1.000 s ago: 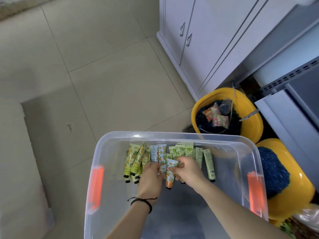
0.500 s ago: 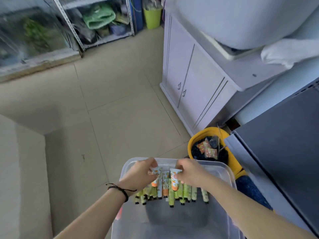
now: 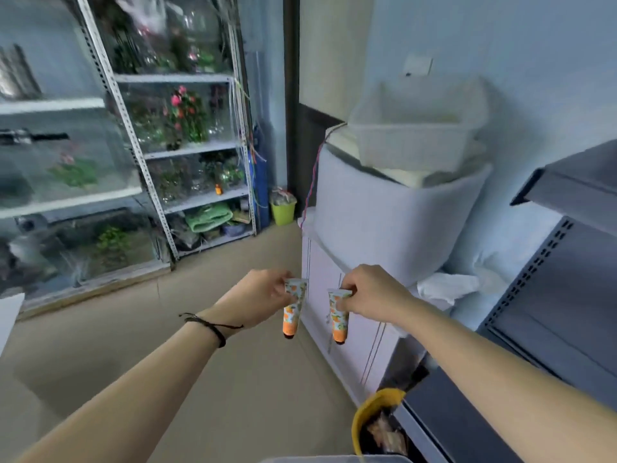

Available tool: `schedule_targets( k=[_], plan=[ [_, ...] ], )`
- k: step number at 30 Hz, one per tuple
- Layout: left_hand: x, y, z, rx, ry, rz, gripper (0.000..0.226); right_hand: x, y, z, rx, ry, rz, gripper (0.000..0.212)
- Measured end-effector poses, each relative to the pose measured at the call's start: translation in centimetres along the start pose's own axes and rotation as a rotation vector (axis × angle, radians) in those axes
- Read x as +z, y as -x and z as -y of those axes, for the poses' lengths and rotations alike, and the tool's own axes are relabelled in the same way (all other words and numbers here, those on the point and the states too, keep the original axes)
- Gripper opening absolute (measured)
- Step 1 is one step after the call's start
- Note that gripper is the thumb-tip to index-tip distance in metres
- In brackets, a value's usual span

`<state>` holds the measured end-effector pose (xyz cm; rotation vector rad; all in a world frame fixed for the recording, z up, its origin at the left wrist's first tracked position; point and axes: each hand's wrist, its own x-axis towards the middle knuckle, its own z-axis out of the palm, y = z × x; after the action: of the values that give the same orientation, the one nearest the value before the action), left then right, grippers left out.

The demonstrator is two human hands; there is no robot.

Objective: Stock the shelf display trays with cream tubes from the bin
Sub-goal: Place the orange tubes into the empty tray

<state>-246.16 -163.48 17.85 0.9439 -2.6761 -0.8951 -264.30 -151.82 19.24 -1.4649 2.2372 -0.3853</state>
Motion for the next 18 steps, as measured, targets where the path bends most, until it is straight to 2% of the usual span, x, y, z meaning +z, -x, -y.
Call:
schedule_targets(
  k=[5,11,18],
  plan=[
    [-9.7,-1.1,-7.0,0.171,-0.120,-0.073,0.010,-10.5,2.3,5.2,0.001,0.067,-0.128,0.030],
    [-17.4,-1.2,-16.1,0.342,-0.159,-0.120,0.007,-21.2,6.8,9.6,-0.036,0.113,-0.239,0.023],
    [-20.0,-2.1,-26.5,0.489,-0.097,-0.153,0.004,-30.1,12.6,9.7,-0.004,0.082,-0.310,0.020]
  ],
)
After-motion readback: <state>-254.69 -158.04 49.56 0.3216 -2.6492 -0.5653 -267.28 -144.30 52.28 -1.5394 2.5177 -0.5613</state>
